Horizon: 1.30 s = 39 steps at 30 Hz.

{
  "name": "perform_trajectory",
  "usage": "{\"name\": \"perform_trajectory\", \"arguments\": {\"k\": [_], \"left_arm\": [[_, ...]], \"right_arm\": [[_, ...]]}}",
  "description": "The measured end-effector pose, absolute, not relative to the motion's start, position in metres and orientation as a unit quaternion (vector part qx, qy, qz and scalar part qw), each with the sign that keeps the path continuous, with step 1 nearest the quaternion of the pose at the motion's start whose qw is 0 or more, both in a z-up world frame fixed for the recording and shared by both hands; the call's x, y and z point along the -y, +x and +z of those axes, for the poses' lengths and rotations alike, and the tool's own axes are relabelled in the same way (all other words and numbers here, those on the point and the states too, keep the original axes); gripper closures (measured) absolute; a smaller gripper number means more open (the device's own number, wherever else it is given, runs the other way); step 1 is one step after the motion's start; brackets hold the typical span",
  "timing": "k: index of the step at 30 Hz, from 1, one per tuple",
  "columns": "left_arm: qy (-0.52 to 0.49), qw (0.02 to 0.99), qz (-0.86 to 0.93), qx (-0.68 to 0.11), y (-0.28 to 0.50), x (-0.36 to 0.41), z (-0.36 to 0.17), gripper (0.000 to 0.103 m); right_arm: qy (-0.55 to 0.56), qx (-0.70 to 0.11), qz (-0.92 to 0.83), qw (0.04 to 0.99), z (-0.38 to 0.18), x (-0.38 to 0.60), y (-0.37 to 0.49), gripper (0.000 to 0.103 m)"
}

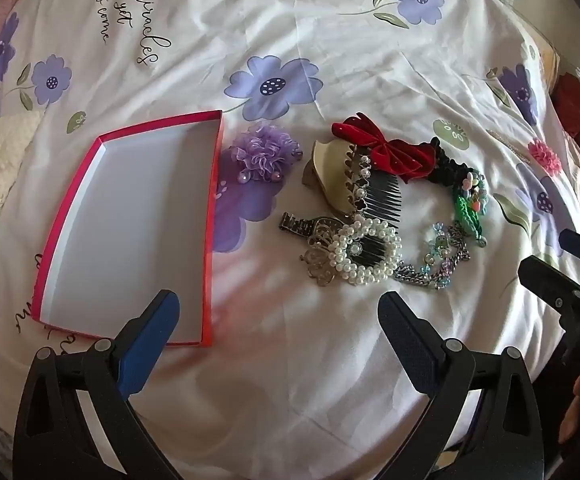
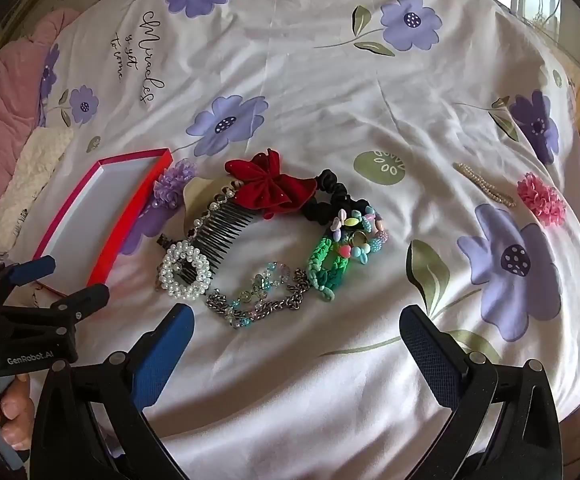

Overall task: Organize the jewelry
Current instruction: 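Move both tools toward the pile of hair accessories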

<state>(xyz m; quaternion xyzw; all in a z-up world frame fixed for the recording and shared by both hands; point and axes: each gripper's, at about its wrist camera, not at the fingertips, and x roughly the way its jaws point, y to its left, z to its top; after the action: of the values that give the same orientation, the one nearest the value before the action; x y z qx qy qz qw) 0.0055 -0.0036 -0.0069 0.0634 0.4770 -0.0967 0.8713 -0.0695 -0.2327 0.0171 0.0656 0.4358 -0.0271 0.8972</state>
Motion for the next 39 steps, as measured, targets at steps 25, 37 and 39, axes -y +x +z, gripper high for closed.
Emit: {"name": "perform_trajectory", "arguments": {"k": [25, 37, 39], "left_arm": [[0.064, 0.868, -0.098, -0.483, 0.014, 0.007, -0.011, 0.003], [0.046, 0.859, -0.115, -0.497, 0.025, 0.004, -0.026, 0.004], [0.046, 0.857, -0.119, -0.499, 0.028, 0.005, -0.029, 0.004]], "right_arm": [[0.109, -0.404, -0.01, 0.908, 0.017, 0.244, -0.069, 0.0], [0.134, -0.411, -0.015, 0.902, 0.0, 0.262, -0.06, 0.001], [0.147, -0.414, -0.013, 0.898, -0.005, 0.267, -0.058, 0.001]]}}
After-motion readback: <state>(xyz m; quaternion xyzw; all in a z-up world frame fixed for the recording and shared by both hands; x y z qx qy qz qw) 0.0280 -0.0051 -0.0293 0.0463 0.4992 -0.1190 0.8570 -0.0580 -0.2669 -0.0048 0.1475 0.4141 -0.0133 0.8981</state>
